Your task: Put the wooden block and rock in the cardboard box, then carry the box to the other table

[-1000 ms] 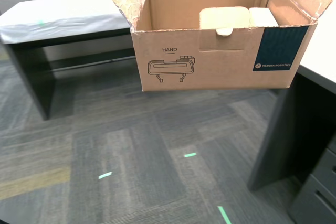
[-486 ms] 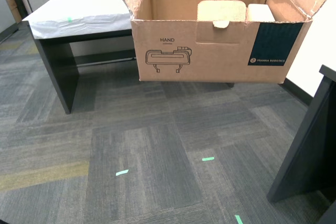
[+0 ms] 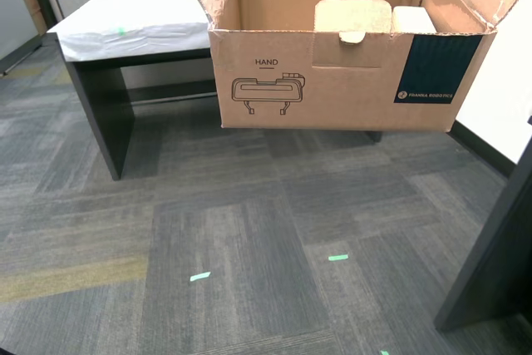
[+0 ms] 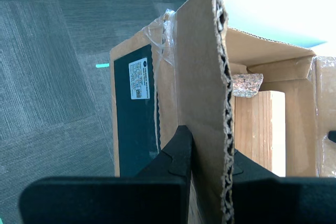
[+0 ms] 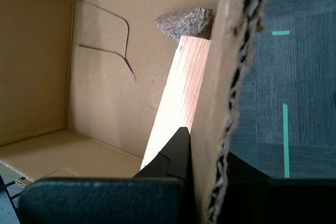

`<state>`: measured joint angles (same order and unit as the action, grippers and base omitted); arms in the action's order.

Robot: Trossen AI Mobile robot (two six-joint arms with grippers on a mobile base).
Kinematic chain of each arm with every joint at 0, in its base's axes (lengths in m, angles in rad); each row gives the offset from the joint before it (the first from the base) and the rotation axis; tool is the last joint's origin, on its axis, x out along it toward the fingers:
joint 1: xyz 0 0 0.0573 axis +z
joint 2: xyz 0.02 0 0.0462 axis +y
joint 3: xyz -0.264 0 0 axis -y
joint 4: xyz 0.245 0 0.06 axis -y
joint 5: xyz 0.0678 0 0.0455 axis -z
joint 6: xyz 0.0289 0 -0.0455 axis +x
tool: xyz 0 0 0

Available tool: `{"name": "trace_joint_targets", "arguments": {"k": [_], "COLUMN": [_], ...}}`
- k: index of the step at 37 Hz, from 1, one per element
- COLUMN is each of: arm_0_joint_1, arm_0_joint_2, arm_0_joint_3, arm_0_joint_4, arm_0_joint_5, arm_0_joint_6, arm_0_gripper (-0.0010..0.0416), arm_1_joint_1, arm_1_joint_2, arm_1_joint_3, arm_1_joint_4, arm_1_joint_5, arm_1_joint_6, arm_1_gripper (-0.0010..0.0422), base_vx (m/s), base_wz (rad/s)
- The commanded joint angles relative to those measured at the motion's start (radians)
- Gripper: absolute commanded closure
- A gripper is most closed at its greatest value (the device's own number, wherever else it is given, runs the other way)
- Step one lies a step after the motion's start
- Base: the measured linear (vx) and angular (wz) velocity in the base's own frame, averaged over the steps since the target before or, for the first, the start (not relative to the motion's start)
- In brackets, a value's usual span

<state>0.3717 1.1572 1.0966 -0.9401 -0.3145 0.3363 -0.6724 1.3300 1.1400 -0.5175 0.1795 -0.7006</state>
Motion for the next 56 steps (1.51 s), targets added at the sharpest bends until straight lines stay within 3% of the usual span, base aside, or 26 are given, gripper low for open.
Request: {"name": "trace_joint_targets", "arguments": {"k": [1, 23, 36, 45, 56], "arm_0_joint_1": [0.002, 0.002, 0.002, 0.002, 0.002], "arm_0_joint_2": [-0.001, -0.001, -0.001, -0.001, -0.001], "arm_0_joint_3": [0.002, 0.002, 0.002, 0.002, 0.002], "arm_0_joint_4": [0.021, 0.020, 0.021, 0.019, 0.019], "arm_0_joint_5": [-0.026, -0.026, -0.034, -0.034, -0.034], "arm_0_joint_6": [-0.004, 0.004, -0.052, -0.056, -0.056], "arm_0_gripper": [0.0406, 0.0406, 0.0406, 0.0406, 0.0406], "arm_1_joint_1": [-0.002, -0.003, -0.003, -0.003, -0.003], "arm_1_joint_2": [0.000, 0.000, 0.000, 0.000, 0.000], "arm_1_joint_3": [0.002, 0.002, 0.002, 0.001, 0.001], "arm_1_joint_4": [0.010, 0.011, 0.011, 0.010, -0.013], "arm_1_joint_5": [0.012, 0.010, 0.011, 0.011, 0.011], "arm_1_joint_6": [0.005, 0.013, -0.015, -0.013, 0.028], "arm_1_gripper": [0.0413, 0.0413, 0.0413, 0.0413, 0.0412], "base_vx": [0.093, 0.121, 0.128, 0.138, 0.148], "base_wz": [0.011, -0.010, -0.059, -0.058, -0.049]}}
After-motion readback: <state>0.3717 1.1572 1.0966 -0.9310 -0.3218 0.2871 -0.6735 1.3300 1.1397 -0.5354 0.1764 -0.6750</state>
